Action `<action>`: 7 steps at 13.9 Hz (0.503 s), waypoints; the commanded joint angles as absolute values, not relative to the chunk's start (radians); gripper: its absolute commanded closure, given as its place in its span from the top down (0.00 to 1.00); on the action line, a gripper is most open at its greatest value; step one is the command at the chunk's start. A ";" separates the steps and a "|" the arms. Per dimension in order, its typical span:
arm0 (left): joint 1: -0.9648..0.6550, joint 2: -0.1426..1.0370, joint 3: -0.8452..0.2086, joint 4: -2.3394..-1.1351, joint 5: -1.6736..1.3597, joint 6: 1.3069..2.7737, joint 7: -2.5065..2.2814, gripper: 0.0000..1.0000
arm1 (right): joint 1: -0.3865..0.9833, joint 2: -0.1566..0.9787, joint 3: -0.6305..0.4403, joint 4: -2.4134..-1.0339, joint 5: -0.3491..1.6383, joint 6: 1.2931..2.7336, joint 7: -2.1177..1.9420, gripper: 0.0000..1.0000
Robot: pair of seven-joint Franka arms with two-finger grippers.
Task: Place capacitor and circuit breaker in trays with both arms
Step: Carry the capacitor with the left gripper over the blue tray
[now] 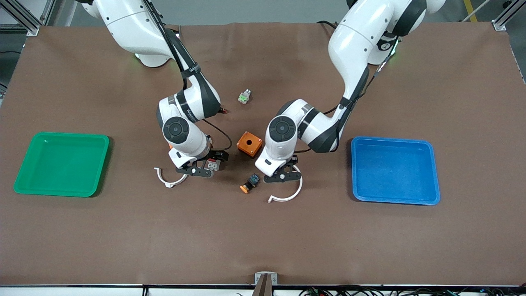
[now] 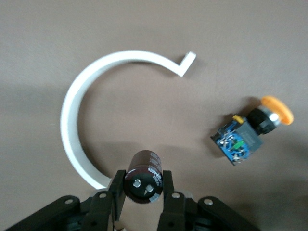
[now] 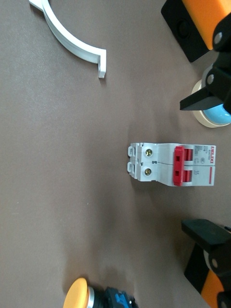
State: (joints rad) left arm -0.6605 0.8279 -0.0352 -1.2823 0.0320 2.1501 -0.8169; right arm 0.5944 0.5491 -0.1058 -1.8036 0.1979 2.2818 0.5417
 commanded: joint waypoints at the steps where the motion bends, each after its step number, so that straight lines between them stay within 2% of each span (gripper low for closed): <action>1: -0.615 0.734 -0.028 -1.299 0.031 2.092 -0.825 0.01 | 0.601 0.554 -0.115 -1.810 0.210 2.295 0.548 1.00; 3: -0.566 0.669 -0.029 -1.325 0.032 2.068 -0.799 0.00 | 0.601 0.555 -0.114 -1.810 0.210 2.293 0.548 1.00; 7: -0.490 0.531 -0.029 -1.452 0.032 2.043 -0.766 0.01 | 0.601 0.566 -0.114 -1.807 0.212 2.299 0.549 0.94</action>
State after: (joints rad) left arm -0.5157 0.6267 -0.0260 -1.3349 0.0320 2.0510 -0.7823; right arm 0.5944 0.5594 -0.1079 -1.8036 0.1979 2.2857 0.5417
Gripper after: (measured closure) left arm 0.656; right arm 0.026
